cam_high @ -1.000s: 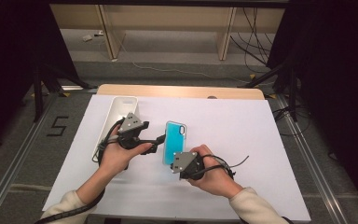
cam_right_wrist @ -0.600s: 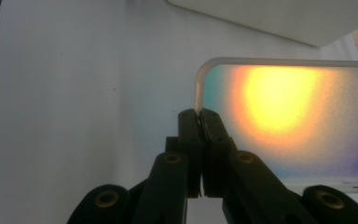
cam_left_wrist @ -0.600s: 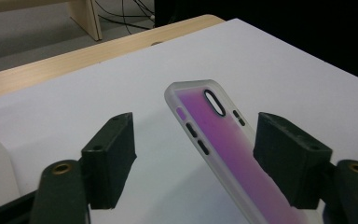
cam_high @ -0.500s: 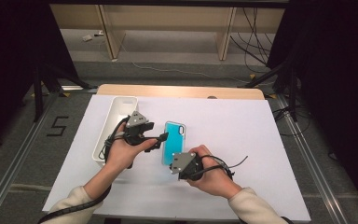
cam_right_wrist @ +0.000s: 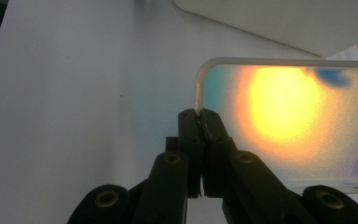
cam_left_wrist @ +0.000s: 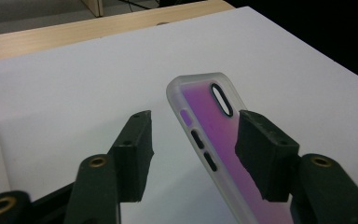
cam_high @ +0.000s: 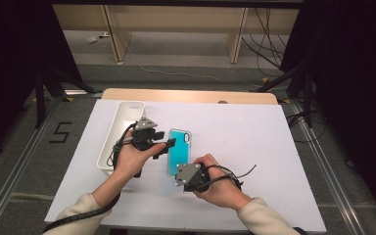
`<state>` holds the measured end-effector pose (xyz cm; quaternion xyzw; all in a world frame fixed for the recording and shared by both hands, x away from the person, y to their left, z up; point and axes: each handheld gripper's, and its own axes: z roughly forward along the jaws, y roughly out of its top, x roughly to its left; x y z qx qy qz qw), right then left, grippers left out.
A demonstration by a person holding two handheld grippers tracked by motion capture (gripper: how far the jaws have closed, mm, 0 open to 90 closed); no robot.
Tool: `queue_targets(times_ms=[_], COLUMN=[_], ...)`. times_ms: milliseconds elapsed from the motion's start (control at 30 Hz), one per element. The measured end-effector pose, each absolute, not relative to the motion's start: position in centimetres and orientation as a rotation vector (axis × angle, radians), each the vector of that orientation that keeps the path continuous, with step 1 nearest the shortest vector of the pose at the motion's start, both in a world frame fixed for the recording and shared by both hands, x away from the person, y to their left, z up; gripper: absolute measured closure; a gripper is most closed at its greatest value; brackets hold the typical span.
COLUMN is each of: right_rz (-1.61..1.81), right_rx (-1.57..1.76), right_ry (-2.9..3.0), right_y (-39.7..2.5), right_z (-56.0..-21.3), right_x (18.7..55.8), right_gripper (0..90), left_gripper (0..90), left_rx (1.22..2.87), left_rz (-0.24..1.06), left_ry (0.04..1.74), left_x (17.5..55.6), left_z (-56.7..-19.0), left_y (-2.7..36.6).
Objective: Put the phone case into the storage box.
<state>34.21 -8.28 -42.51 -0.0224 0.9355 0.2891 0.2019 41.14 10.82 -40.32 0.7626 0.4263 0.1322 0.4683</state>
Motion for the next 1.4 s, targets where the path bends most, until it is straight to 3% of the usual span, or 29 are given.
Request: queue_targets(times_ms=[167, 533, 1067, 1400], right_rz=[0.776, 0.751, 0.739, 0.748], right_rx=[-0.094, -0.128, -0.088, -0.074], right_ry=[2.597, 2.604, 2.599, 2.587], right_y=[-8.2, -7.8, -7.8, -7.9], right_z=[-42.5, -42.7, -43.0, -42.9], right_x=[34.0, 33.7, 33.8, 33.9], right_gripper=[89.3, 89.4, 89.4, 88.4], left_gripper=[51.4, 71.1, 81.7, 82.8], left_rx=[1.851, 1.812, 1.732, 1.715], left_rz=[0.299, 0.255, 0.159, 0.188], left_ry=[1.073, 1.097, 1.046, 0.993], left_x=[41.4, 41.3, 39.8, 39.3], left_z=[-40.5, -40.3, -38.8, -38.4], left_y=[10.6, 10.9, 10.2, 10.2])
